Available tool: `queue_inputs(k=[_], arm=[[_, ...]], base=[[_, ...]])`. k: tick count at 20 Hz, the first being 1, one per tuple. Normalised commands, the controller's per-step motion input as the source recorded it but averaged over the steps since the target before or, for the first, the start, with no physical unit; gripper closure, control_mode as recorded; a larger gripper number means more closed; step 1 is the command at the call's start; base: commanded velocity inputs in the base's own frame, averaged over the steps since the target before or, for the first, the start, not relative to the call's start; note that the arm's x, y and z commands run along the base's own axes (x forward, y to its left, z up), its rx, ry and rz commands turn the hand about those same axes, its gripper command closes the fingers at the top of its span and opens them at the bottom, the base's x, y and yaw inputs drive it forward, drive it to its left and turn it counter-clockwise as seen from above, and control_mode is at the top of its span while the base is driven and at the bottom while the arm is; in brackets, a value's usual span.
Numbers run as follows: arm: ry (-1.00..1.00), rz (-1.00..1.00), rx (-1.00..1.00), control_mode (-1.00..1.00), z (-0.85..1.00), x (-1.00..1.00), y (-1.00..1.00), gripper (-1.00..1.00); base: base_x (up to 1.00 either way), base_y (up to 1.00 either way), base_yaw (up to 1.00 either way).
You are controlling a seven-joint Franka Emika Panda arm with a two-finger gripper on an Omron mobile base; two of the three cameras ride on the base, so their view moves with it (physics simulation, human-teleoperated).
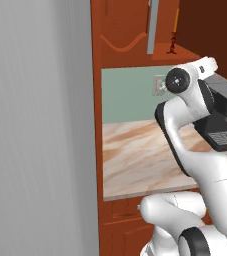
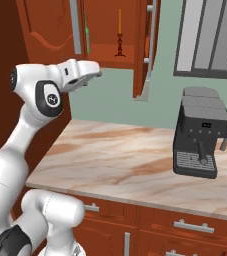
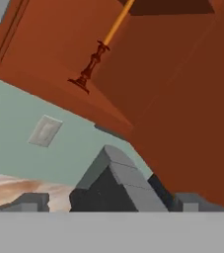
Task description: Get the candle and the beer from the cabinet and move them to the dining counter.
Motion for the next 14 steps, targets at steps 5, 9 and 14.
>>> queue_inputs(k=[5,9,14], arm=[[-0.14,0.09,0.19,-1.0,0.14,0.04,0.55,-1.0],[-0.12,0.14,0.16,-1.0,0.29,0.18,0.37,-1.0],[-0.13,0.24,0.15,-1.0,0.38,0.21,0.2,-1.0]], base=[[0.0,0.0,0.0],[0.0,0.0,0.0],[0.0,0.0,0.0]])
